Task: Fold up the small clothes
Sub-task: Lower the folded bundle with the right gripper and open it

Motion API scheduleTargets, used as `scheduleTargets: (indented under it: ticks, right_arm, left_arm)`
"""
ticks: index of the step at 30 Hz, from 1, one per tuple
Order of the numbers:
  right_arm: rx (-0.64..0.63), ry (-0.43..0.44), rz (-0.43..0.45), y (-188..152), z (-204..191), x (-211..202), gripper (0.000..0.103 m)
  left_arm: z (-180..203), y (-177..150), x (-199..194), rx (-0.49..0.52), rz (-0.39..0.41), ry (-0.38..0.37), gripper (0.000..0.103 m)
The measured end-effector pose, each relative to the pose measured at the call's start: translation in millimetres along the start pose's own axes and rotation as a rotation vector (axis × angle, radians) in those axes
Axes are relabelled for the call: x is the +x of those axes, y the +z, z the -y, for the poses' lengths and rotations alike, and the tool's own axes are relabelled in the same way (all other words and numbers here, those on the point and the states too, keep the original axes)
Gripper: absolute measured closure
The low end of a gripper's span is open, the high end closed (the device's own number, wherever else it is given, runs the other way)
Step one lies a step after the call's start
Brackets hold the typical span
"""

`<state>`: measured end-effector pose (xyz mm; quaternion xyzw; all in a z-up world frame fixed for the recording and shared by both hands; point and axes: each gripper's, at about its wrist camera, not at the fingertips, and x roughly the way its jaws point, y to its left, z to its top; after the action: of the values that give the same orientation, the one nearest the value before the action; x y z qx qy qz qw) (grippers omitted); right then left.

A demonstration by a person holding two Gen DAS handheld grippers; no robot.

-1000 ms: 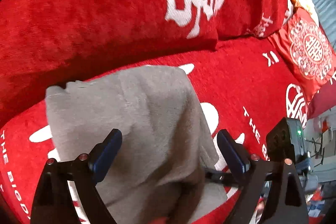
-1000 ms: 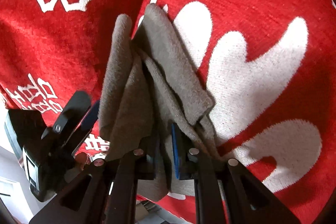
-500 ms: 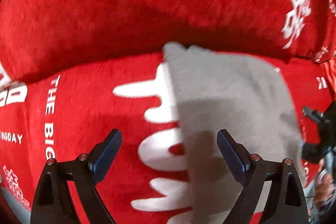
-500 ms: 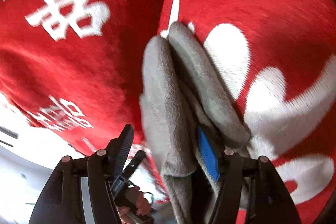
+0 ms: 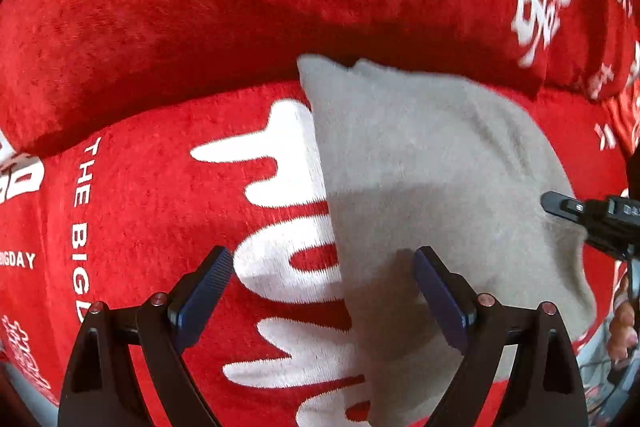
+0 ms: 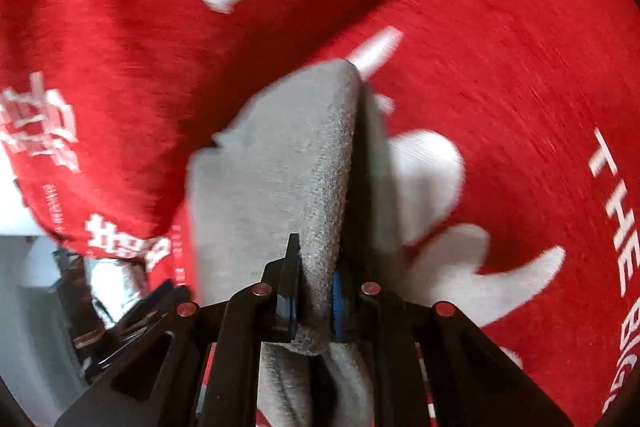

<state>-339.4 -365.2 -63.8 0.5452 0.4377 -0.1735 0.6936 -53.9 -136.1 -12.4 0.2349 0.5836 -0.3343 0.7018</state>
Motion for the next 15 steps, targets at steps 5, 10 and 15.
scheduleTargets:
  ticks: [5, 10, 15]
  right_arm:
    - [0.101, 0.025, -0.015, -3, 14, 5, 0.08]
    - [0.054, -0.059, 0.0, -13, 4, -17, 0.071]
    - [0.037, -0.043, 0.047, -39, -10, -41, 0.05]
  left_arm:
    - [-10, -5, 9, -0.02, -0.016, 0.017, 0.01]
    - [-24, -6, 2, -0.033, -0.047, 0.033, 0.01]
    - [-19, -16, -11, -0.007, -0.044, -0.037, 0.01]
